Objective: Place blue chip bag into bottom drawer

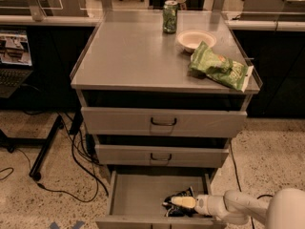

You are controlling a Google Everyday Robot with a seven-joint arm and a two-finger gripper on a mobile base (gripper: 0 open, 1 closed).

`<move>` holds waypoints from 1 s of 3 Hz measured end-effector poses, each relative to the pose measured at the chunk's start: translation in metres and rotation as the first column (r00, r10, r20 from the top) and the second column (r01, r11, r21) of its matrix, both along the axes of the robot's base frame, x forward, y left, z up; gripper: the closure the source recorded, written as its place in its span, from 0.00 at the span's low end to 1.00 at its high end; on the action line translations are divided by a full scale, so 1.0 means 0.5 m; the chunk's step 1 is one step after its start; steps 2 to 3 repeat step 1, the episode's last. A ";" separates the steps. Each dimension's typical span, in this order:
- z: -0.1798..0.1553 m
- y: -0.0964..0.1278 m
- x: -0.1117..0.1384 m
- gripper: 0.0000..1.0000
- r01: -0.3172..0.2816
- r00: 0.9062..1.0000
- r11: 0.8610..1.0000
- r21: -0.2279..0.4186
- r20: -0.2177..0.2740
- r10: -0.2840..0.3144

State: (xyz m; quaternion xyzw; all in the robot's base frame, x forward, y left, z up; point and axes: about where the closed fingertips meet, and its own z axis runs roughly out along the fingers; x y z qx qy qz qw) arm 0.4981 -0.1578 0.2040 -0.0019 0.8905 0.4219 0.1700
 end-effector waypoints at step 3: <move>0.000 0.000 0.000 0.00 0.000 1.000 1.000 0.000 0.000 0.000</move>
Offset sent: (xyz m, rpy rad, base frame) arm 0.0000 0.0000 0.0000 0.0000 0.0000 0.0000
